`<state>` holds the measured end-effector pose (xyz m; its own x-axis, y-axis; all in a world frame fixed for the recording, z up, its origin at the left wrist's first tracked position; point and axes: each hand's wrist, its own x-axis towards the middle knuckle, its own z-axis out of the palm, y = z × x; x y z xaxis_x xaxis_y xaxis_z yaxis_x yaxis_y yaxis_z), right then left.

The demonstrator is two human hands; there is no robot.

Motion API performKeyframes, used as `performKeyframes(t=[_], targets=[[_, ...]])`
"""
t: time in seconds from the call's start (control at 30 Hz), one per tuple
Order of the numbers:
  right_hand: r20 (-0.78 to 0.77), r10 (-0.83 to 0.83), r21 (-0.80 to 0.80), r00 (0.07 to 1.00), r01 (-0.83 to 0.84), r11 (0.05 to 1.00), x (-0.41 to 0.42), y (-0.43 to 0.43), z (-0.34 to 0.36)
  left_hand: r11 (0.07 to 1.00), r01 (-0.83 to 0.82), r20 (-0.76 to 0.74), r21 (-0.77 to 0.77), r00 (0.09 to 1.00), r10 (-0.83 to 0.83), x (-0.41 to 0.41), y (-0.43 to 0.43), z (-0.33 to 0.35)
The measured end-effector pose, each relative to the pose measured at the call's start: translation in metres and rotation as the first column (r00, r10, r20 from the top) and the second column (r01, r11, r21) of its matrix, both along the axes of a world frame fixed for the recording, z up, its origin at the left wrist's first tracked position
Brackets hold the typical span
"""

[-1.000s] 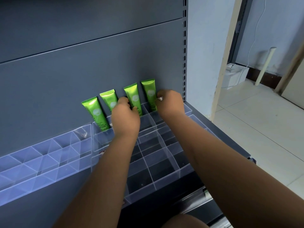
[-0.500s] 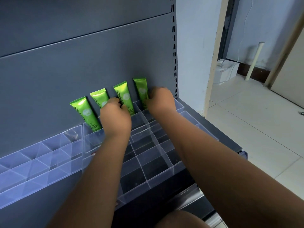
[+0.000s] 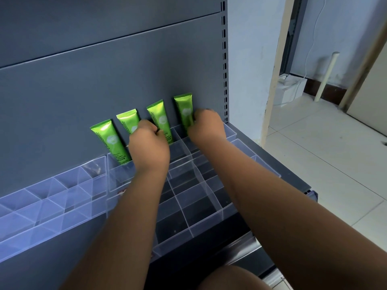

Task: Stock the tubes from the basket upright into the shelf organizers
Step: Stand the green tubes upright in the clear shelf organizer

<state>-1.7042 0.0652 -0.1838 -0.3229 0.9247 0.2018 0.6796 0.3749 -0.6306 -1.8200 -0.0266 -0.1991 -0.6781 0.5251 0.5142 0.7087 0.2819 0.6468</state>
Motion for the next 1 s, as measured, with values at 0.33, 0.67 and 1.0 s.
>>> performKeyframes(t=[0.33, 0.67, 1.0], targets=[[-0.002, -0.043, 0.070, 0.999, 0.043, 0.997, -0.012, 0.001, -0.008, 0.999, -0.008, -0.004, -0.037, 1.000, 0.008, -0.002, 0.002, 0.000], [0.079, -0.048, 0.129, 0.996, 0.038, 0.991, -0.015, -0.004, -0.008, 1.000, -0.004, 0.069, -0.019, 0.998, 0.005, -0.003, 0.001, 0.002], [0.078, -0.027, 0.067, 0.997, 0.022, 0.998, -0.011, -0.008, -0.003, 0.999, -0.029, 0.096, -0.020, 0.995, 0.031, -0.005, 0.003, 0.000]])
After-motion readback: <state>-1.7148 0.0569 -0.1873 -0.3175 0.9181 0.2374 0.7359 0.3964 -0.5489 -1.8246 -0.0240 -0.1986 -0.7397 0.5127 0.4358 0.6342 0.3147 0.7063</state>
